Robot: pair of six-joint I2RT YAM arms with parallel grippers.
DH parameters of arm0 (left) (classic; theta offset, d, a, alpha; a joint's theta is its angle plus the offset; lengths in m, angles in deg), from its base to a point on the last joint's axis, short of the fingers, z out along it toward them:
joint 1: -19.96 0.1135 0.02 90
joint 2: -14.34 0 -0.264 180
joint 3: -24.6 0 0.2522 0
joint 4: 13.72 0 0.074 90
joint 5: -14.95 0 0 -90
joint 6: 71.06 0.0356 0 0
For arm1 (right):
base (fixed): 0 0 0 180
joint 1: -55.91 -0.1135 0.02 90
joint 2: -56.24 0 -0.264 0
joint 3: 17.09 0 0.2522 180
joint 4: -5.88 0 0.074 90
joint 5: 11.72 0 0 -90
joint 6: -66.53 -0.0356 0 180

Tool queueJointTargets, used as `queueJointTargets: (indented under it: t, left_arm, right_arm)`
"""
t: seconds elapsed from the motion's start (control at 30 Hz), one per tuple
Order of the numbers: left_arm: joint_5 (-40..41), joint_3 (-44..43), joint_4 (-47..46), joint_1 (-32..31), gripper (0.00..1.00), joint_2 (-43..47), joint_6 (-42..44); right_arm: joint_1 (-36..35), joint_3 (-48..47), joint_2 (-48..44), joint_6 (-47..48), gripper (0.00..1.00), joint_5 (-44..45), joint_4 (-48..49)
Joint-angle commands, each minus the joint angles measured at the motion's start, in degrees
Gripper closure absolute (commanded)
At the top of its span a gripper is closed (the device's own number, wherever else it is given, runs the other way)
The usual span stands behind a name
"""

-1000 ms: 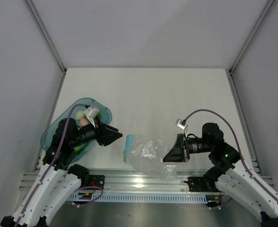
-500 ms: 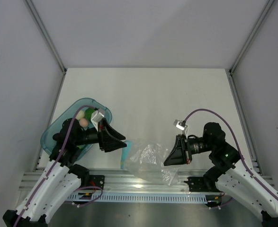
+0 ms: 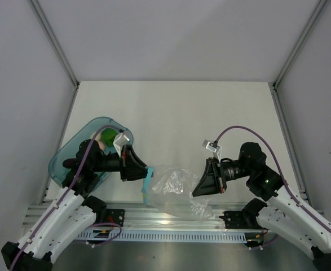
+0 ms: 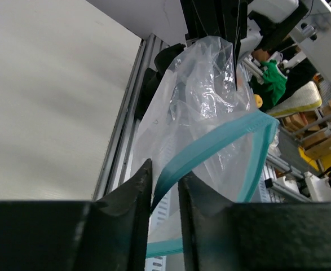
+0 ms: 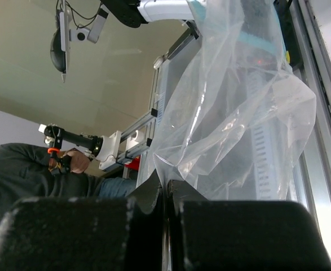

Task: Place the food in the zip-top bag and seal the zipper
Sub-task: Open the zipper of the food storage bag.

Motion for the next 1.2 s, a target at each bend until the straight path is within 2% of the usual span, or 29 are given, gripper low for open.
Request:
queueJointTargets:
  t: [0.0, 0.03, 0.07, 0.1, 0.13, 0.2, 0.27, 0.37, 0.4, 0.47, 0.53, 0.63, 0.77, 0.87, 0.93, 1.03, 1.17]
  left_arm:
    - [-2.79, -0.41, -3.13, -0.85, 0.77, -2.12, -0.70]
    - [-2.97, -1.01, -2.44, -0.85, 0.87, -2.65, -0.26]
    - [-2.80, -1.80, -0.60, -0.85, 0.97, -3.18, -0.09]
    - [-1.14, -2.94, 0.98, -0.85, 0.99, -3.53, 0.44]
    - [0.18, -3.21, 2.48, -0.85, 0.99, -4.05, 0.62]
    - [6.04, -4.87, 7.04, -0.85, 1.00, -4.41, 0.09]
    - [12.46, -6.10, 11.25, -0.85, 0.99, -4.41, -1.39]
    - [17.49, -6.20, 12.51, -0.85, 0.99, -3.36, -3.68]
    - [21.51, -6.29, 13.47, -0.85, 0.99, -2.92, -3.95]
    - [26.01, -6.55, 15.31, -0.85, 0.99, -1.51, -4.21]
    - [34.09, -7.08, 19.18, -0.85, 0.99, -0.55, -5.00]
    - [42.09, -6.29, 20.51, -0.85, 0.99, 2.09, -9.30]
    - [47.12, -4.88, 19.72, -0.85, 0.99, 5.16, -18.51]
    - [49.84, -4.88, 19.72, -1.11, 0.99, 5.69, -21.79]
    - [50.90, -4.71, 19.02, -1.46, 0.99, 6.31, -22.49]
    - [52.66, -5.32, 19.19, -1.90, 0.99, 6.57, -23.55]
    - [55.03, -5.85, 20.42, -2.52, 0.99, 7.45, -24.25]
  right_arm:
    - [-0.31, -3.53, 2.72, 1.93, 1.00, -0.18, -0.29]
    - [-0.31, -5.10, 3.52, 5.60, 1.00, 2.00, -2.39]
    - [-0.31, -6.34, 4.40, 8.16, 0.94, 4.20, -8.85]
    - [-0.31, -7.91, 5.54, 10.97, 0.86, 6.74, -12.83]
    - [-0.31, -10.45, 7.73, 13.26, 0.71, 11.64, -16.35]
    - [-0.31, -12.40, 9.85, 17.14, 0.49, 16.94, -22.61]
    - [-0.66, -15.82, 13.36, 20.03, 0.38, 26.48, -28.50]
    - [-0.84, -20.04, 18.36, 20.93, 0.29, 38.97, -33.60]
    - [-1.01, -21.02, 19.43, 20.84, 0.26, 41.63, -34.22]
    - [-1.19, -22.78, 22.33, 19.79, 0.25, 46.82, -35.46]
    - [-1.80, -25.24, 24.00, 17.68, 0.22, 52.98, -36.07]
    - [-4.43, -29.72, 27.25, 14.69, 0.19, 62.99, -37.65]
    - [-9.97, -36.92, 30.59, 11.79, 0.18, 80.04, -40.90]
    - [-14.36, -41.59, 32.36, 8.28, 0.19, 85.08, -40.92]
    - [-17.61, -42.64, 33.67, 6.96, 0.21, 86.21, -37.23]
    - [-26.38, -45.18, 37.35, 5.73, 0.24, 91.20, -34.50]
    - [-32.99, -46.95, 42.28, 4.76, 0.28, 96.93, -29.41]
